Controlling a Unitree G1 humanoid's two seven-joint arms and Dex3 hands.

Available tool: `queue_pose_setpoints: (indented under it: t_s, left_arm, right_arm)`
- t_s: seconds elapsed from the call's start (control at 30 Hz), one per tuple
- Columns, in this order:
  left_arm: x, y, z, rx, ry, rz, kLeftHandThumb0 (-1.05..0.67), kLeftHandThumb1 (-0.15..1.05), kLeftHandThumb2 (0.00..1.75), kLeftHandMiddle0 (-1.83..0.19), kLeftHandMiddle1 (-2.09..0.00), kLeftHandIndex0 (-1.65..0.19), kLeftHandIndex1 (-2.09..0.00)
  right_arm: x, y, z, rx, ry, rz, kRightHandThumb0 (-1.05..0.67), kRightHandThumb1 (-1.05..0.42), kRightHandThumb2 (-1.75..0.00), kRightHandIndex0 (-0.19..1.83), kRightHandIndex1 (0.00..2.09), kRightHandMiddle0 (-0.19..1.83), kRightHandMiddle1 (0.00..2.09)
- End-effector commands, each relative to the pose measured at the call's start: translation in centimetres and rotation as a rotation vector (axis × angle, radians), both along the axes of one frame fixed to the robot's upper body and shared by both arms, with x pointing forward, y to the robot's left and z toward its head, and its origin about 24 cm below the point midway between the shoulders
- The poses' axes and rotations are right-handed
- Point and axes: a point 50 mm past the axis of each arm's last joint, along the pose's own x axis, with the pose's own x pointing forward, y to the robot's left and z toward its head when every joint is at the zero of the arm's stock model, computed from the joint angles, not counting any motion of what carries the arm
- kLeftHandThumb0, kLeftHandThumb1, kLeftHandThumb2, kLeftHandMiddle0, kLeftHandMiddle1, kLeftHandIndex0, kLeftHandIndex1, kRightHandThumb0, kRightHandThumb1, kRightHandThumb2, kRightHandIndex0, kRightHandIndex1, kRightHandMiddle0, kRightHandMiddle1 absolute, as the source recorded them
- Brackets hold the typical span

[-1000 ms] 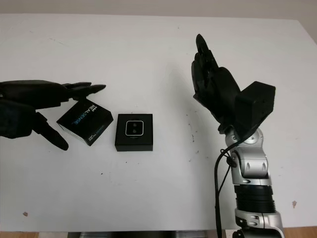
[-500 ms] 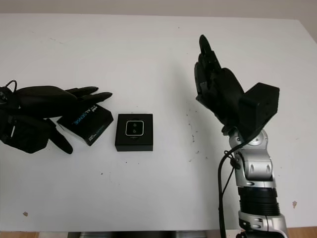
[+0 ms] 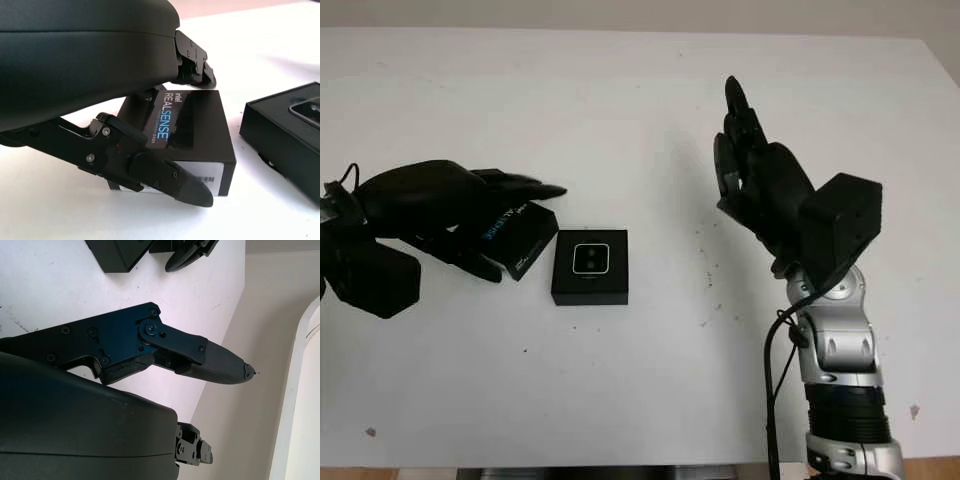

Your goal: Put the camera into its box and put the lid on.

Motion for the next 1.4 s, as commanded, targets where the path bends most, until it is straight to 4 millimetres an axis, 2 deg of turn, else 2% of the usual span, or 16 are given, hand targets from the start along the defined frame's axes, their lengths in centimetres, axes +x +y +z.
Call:
queue_pose_setpoints:
  t_s: [0.0,0.03,0.17,0.3,0.37,0.43,0.47,0.53,0.6,0.7,0.73,0.83,0.9,1.07,1.37]
  left_arm:
    - [0.1,0.1,-0.5,0.007,0.022,-0.003,-0.40,0.94,0.05,-0.29,-1.15,-0.33,-0.73]
    - [0.1,0.1,-0.6,0.001,0.029,-0.003,-0.39,0.94,0.05,-0.27,-1.28,-0.31,-0.87]
    - [0.2,0.2,-0.8,0.014,0.045,0.005,-0.39,0.92,0.05,-0.23,-1.49,-0.26,-1.09]
    - [0.3,0.2,-0.7,0.081,0.064,0.030,-0.42,0.94,0.06,-0.27,-1.40,-0.26,-1.21]
    - [0.2,0.2,-0.6,0.096,0.059,0.038,-0.40,0.95,0.05,-0.25,-1.60,-0.31,-1.30]
    - [0.2,0.1,-0.5,0.109,0.039,0.046,-0.36,0.96,0.06,-0.21,-1.92,-0.34,-1.37]
    - [0.2,0.1,-0.3,0.106,0.032,0.055,-0.34,0.97,0.06,-0.20,-1.94,-0.32,-1.39]
    - [0.3,0.1,0.2,0.072,0.018,0.075,-0.31,1.02,0.07,-0.22,-1.85,-0.28,-1.40]
    - [0.3,-0.1,0.7,0.041,0.012,0.097,-0.30,1.04,0.07,-0.23,-1.85,-0.25,-1.41]
    - [0.5,-0.5,2.1,-0.018,0.022,0.130,-0.34,1.05,0.16,-0.23,-1.63,-0.20,-1.36]
    - [0.5,-0.7,2.6,-0.038,0.020,0.131,-0.35,1.05,0.17,-0.24,-1.65,-0.20,-1.38]
    - [0.4,-1.1,3.9,-0.083,0.013,0.139,-0.39,1.05,0.18,-0.23,-1.85,-0.15,-1.66]
    - [0.3,-1.2,4.5,-0.113,0.021,0.139,-0.39,1.05,0.17,-0.24,-1.91,-0.14,-1.73]
    - [0.0,-1.3,5.9,-0.140,0.016,0.129,-0.39,1.05,0.16,-0.27,-1.82,-0.16,-1.67]
    - [-0.4,-2.2,7.3,-0.192,0.017,0.086,-0.39,1.05,0.16,-0.21,-1.84,-0.12,-1.69]
  right_arm:
    - [-0.3,-0.3,0.3,-0.015,-0.014,-0.009,-0.70,-1.05,-0.76,-0.19,0.00,-0.19,0.02]
    - [-0.4,-0.3,0.2,-0.018,-0.013,-0.011,-0.70,-1.05,-0.76,-0.19,0.00,-0.19,0.02]
    - [-0.4,-0.4,0.2,-0.016,-0.009,-0.023,-0.70,-1.05,-0.76,-0.19,0.00,-0.19,0.02]
    - [-0.5,-0.4,0.2,-0.015,-0.002,-0.026,-0.70,-1.05,-0.75,-0.19,0.00,-0.19,0.02]
    - [-0.5,-0.4,0.2,-0.012,-0.001,-0.023,-0.69,-1.05,-0.75,-0.19,0.00,-0.19,0.02]
    - [-0.5,-0.3,0.2,-0.013,0.001,-0.022,-0.68,-1.05,-0.76,-0.19,0.00,-0.19,0.02]
    - [-0.5,-0.3,0.2,-0.012,0.002,-0.021,-0.68,-1.05,-0.76,-0.19,0.00,-0.19,0.02]
    - [-0.5,-0.2,0.2,-0.006,0.004,-0.024,-0.67,-1.05,-0.76,-0.19,0.00,-0.19,0.02]
    - [-0.5,-0.2,0.2,-0.004,0.003,-0.023,-0.67,-1.05,-0.75,-0.19,0.00,-0.19,0.03]
    - [-0.5,-0.2,0.2,0.001,-0.002,-0.023,-0.67,-1.05,-0.75,-0.19,0.00,-0.18,0.03]
    - [-0.4,-0.1,0.2,0.001,-0.002,-0.023,-0.67,-1.05,-0.75,-0.19,0.01,-0.18,0.03]
    - [-0.4,0.0,0.3,0.008,-0.008,-0.024,-0.65,-1.05,-0.75,-0.19,0.01,-0.18,0.04]
    - [-0.5,0.1,0.3,0.007,-0.009,-0.023,-0.65,-1.05,-0.76,-0.19,0.01,-0.18,0.04]
    - [-0.6,0.2,0.2,0.015,-0.009,-0.030,-0.63,-1.05,-0.76,-0.19,0.02,-0.18,0.04]
    - [-0.6,0.3,0.1,0.034,0.003,-0.051,-0.64,-1.05,-0.73,-0.17,0.04,-0.16,0.05]
